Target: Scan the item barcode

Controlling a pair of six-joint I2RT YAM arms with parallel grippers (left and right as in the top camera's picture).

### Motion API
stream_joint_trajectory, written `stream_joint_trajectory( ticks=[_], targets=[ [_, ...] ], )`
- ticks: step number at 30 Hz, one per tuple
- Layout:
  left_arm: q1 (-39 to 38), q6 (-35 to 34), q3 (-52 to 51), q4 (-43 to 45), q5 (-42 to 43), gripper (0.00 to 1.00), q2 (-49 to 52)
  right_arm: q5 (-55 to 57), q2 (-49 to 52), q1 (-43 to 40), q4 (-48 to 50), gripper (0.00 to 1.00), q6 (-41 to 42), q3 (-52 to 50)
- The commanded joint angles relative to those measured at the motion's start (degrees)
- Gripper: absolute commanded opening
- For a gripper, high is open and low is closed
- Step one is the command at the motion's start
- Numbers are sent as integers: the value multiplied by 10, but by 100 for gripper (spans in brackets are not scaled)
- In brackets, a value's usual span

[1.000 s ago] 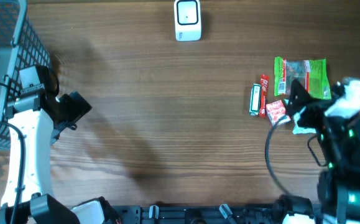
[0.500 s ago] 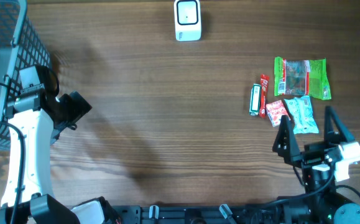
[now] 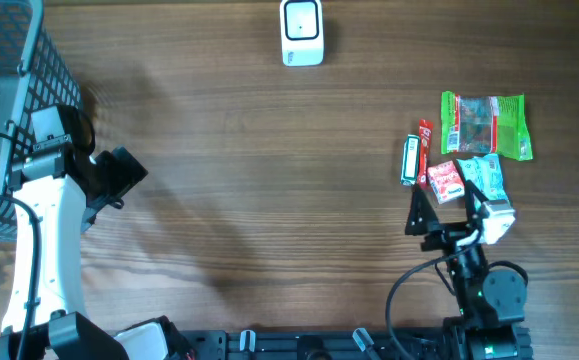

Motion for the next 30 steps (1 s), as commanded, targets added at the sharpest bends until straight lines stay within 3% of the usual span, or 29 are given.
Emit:
stream_joint_trajectory(
  ticks=[1, 5, 30],
  targets=[
    [3, -5, -1, 0, -3, 100, -4, -34, -4, 2, 3, 100, -128, -1],
    [3, -5, -1, 0, -3, 100, -4, -33, -4, 2, 3, 100, -186, -1],
    [3, -5, -2, 2, -3, 100, -3, -31, -4, -7, 3, 100, -182, -1]
  ],
)
